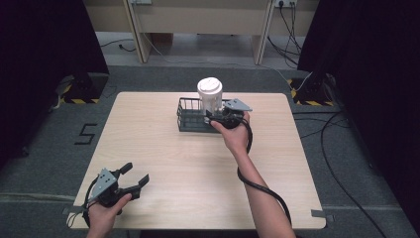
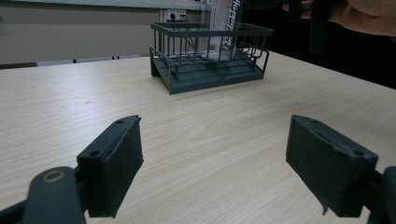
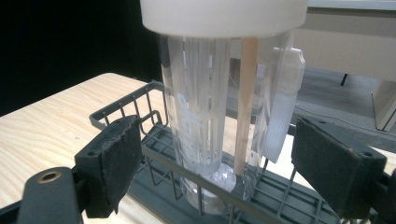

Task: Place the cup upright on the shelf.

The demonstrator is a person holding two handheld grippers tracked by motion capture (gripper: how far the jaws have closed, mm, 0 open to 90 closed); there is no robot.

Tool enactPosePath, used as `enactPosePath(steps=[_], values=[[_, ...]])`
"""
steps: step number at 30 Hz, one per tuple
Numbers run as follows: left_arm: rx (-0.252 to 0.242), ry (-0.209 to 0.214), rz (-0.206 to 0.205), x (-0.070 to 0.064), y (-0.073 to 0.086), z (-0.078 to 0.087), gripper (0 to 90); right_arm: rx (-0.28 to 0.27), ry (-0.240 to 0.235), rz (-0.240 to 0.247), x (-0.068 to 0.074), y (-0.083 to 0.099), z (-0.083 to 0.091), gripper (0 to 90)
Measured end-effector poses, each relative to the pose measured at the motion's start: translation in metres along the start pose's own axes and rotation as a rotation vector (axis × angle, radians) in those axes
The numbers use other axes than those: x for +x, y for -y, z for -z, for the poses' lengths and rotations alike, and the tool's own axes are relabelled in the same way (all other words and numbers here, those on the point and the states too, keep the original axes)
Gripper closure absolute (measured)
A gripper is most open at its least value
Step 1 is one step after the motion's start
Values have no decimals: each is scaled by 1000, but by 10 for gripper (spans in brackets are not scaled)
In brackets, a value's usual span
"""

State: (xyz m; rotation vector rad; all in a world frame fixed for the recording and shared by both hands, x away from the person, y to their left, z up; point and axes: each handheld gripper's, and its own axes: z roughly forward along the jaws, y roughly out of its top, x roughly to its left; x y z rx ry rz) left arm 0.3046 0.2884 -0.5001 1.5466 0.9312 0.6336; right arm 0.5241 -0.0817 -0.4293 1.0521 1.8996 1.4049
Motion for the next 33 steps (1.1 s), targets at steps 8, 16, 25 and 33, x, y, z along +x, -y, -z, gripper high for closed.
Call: enactPosePath(steps=[8, 16, 25, 33], values=[[2, -1, 0, 0, 0, 0, 179, 1, -1, 4, 0, 7, 13, 182], [3, -4, 1, 0, 1, 1, 179, 16, -4, 17, 2, 14, 26, 189], [5, -5, 2, 0, 1, 1, 179, 13, -10, 22, 2, 19, 43, 193], [6, -6, 1, 0, 1, 1, 179, 16, -10, 26, -1, 27, 58, 195]])
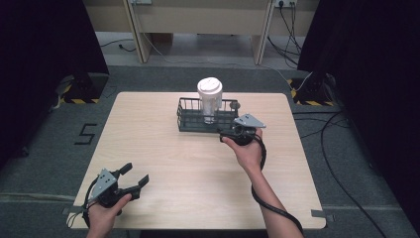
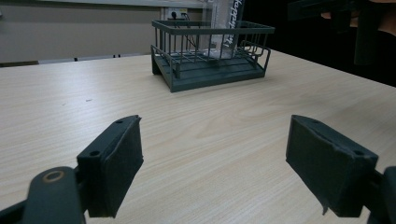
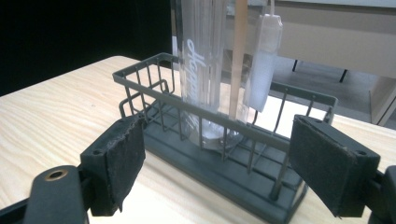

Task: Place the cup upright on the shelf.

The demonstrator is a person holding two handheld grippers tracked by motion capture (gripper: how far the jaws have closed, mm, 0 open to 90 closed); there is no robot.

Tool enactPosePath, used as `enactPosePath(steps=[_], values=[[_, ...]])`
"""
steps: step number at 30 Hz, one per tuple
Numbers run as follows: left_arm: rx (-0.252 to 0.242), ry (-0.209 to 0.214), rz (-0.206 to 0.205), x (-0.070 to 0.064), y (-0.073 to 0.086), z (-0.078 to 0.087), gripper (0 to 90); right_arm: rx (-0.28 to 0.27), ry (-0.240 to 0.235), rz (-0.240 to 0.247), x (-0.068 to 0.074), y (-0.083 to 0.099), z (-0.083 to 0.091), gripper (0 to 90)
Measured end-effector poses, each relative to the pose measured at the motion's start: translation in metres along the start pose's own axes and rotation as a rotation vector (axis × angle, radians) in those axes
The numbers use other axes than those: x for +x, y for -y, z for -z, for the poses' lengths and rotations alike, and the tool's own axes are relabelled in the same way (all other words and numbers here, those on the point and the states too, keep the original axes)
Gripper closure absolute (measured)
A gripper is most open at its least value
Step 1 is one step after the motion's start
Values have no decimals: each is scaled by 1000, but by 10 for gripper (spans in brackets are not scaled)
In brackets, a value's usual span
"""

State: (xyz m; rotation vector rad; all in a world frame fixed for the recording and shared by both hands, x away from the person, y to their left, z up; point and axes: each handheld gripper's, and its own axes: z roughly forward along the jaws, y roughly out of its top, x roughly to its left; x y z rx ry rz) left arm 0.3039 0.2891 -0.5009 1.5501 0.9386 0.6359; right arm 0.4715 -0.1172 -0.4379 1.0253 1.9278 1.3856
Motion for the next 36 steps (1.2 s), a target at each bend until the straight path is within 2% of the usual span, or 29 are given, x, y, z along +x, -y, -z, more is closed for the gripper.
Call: enactPosePath(steps=[16, 36], values=[[3, -2, -1, 0, 0, 0, 179, 17, 13, -1, -6, 22, 29, 194], [5, -4, 1, -1, 1, 0, 179, 43, 71, -3, -27, 51, 74, 193]])
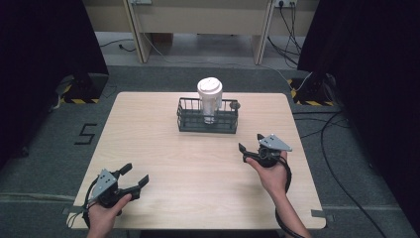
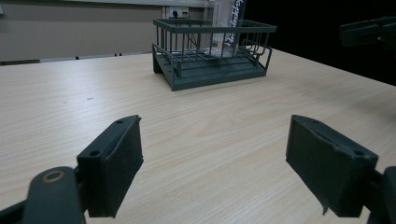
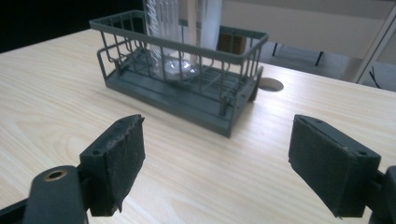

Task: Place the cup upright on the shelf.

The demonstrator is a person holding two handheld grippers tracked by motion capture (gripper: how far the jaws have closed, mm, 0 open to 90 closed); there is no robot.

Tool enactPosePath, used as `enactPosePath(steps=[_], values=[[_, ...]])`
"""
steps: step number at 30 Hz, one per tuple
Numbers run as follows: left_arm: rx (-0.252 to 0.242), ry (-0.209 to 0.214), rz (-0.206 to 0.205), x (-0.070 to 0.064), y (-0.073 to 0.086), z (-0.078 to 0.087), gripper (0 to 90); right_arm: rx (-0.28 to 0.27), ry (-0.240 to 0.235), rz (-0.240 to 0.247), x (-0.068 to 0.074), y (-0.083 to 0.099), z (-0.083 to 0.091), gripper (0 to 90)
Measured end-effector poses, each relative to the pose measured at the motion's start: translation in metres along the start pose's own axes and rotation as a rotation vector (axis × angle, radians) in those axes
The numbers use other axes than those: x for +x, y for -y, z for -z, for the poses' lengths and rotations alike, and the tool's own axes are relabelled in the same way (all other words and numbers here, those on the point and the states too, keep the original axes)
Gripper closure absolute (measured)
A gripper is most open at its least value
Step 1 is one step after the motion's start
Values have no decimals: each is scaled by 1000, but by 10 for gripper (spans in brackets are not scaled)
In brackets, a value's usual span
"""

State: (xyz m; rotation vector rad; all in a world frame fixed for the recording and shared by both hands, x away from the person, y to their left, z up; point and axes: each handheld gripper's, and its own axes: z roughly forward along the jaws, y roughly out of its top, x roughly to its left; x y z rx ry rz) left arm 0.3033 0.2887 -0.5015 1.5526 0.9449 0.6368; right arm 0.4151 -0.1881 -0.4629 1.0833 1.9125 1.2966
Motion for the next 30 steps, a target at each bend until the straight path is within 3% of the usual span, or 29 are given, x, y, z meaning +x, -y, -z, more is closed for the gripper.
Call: enactPosePath(steps=[30], values=[[4, -5, -1, -1, 1, -1, 179, 7, 66, -54, -21, 51, 56, 192]])
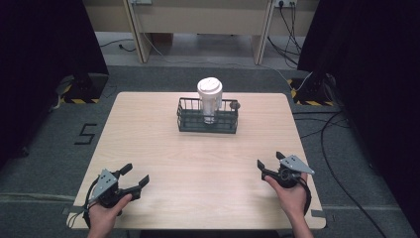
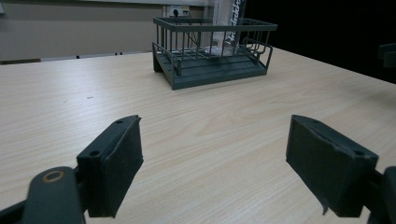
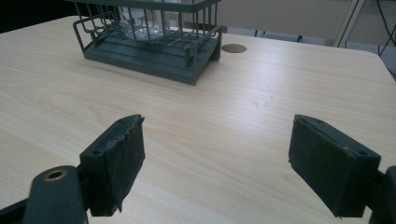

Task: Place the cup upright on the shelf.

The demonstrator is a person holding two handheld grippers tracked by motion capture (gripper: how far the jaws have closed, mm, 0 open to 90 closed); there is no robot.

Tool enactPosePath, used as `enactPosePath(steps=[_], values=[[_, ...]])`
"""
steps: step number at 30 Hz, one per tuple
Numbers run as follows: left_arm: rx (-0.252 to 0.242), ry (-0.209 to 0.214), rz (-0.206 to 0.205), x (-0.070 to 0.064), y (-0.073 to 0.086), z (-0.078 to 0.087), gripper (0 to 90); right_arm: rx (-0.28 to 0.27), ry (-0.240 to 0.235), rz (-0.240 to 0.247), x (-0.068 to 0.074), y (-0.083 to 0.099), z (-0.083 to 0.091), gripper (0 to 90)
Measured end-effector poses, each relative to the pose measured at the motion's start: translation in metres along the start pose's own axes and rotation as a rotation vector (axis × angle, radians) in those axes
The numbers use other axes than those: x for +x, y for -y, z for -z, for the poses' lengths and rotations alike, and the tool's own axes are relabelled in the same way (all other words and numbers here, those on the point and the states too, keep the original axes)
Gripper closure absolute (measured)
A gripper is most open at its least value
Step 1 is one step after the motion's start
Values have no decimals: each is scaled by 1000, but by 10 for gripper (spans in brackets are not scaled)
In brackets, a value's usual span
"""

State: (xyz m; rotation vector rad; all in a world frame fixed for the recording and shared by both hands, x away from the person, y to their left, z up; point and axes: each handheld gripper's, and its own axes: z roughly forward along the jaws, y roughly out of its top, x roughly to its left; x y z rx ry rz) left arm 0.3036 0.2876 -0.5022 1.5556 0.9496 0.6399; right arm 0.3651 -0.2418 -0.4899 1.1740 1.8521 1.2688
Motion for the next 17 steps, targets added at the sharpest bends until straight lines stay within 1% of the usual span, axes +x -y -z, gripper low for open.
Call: enactPosePath(steps=[4, 8, 14, 17], values=[[1, -1, 1, 0, 0, 0, 179, -1, 5, -2, -2, 8, 5, 193], [1, -3, 1, 0, 0, 0, 179, -15, 9, -5, -3, 16, 8, 193], [3, -1, 1, 1, 0, 0, 179, -35, 14, -8, -3, 16, 9, 193], [-3, -1, 0, 1, 0, -1, 179, -48, 3, -18, -1, 16, 7, 187]])
